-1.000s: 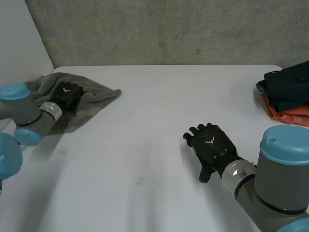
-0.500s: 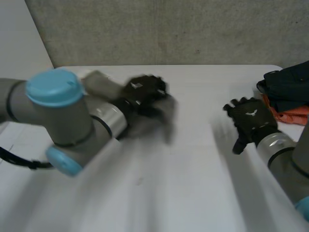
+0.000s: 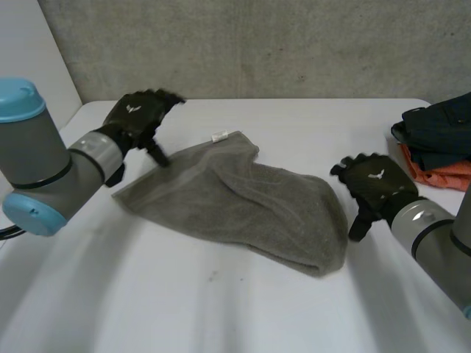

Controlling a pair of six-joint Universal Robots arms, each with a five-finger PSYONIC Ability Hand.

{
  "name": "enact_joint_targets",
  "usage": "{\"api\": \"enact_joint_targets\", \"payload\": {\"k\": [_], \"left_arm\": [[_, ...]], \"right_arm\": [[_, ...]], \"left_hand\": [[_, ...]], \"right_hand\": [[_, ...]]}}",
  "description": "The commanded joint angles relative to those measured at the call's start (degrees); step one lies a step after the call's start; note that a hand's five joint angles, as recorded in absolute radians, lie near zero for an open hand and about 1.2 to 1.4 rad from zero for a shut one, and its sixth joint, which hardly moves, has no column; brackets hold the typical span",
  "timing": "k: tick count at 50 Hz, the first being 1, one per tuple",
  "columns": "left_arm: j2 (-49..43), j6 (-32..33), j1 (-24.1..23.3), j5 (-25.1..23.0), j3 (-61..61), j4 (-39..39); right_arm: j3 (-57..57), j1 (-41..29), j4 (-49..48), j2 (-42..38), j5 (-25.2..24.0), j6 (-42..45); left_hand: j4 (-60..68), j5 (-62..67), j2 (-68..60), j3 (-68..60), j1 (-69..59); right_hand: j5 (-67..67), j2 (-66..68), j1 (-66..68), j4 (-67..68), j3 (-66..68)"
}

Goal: Fold the laundry.

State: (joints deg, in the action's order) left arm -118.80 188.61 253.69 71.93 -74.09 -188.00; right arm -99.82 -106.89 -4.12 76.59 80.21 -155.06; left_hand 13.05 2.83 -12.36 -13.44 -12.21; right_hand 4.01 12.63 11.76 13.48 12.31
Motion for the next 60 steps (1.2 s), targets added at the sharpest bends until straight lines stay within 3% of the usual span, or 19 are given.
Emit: {"api": "enact_joint_targets", "payload": {"k": [1,6,14,32,36,41,44,51,55,60], "left_arm": [[-5.39,16.16,3.39,-0.30,-0.61,9.57],[-6.10,20.74,4.00,-0.38,-3.94,12.84],[-6.18,21.18,4.18,-0.39,-6.85,6.70],[-12.77,24.70,4.18,-0.03,-4.66,1.32],[-13.22,24.70,4.09,-0.03,-3.95,1.32],[-12.69,24.70,4.09,0.05,-3.08,0.89],[-12.60,24.70,3.92,0.23,-2.90,0.80],[-12.60,24.70,3.39,1.46,-2.55,0.80],[-12.43,24.44,3.13,2.34,-3.16,1.15],[-9.01,23.74,2.33,3.22,-4.74,1.85]], "right_arm": [[0.59,-3.14,7.11,-0.57,-0.49,-0.42],[-0.64,-6.31,3.51,-1.44,-0.14,-0.95],[-1.08,-7.19,-0.27,-6.98,0.12,-1.39],[-2.13,-7.98,-2.21,-7.60,2.14,-1.21],[-2.40,-7.98,-2.38,-7.60,2.14,-1.13],[-2.48,-7.89,-2.47,-7.51,2.23,-1.13],[-2.48,-7.89,-2.47,-7.51,2.32,-1.21],[-2.48,-7.63,-3.26,-7.51,4.95,-2.70],[-1.69,-7.80,-3.62,-7.86,4.87,-5.16],[0.76,-7.98,-3.44,-11.54,4.61,-5.52]], "left_hand": [[1.20,1.41,-1.88,-0.81,-2.03],[5.05,5.27,-5.74,-4.67,-5.89],[8.25,8.47,-8.94,-7.86,-9.09],[20.03,20.25,-20.71,-19.64,-20.87],[31.46,31.67,-32.14,-31.07,-32.29],[57.83,58.05,-58.52,-57.45,-58.67],[66.44,66.65,-67.12,-66.05,-67.27],[66.95,67.17,-67.64,-66.56,-67.79],[66.95,67.17,-67.64,-66.56,-67.79],[66.95,67.17,-67.64,-66.56,-67.79]], "right_hand": [[-4.01,-2.63,-1.76,-3.48,-2.31],[-4.01,-2.63,-1.76,-3.48,-2.31],[-0.90,0.48,1.35,-0.37,0.80],[-0.73,0.65,1.51,-0.20,0.97],[-0.73,0.65,1.51,-0.20,0.97],[-0.73,0.65,1.51,-0.20,0.97],[-0.90,0.48,1.35,-0.37,0.80],[-1.07,0.31,1.18,-0.54,0.63],[3.62,5.00,5.87,4.16,5.32],[23.79,25.17,26.04,24.33,25.49]]}}
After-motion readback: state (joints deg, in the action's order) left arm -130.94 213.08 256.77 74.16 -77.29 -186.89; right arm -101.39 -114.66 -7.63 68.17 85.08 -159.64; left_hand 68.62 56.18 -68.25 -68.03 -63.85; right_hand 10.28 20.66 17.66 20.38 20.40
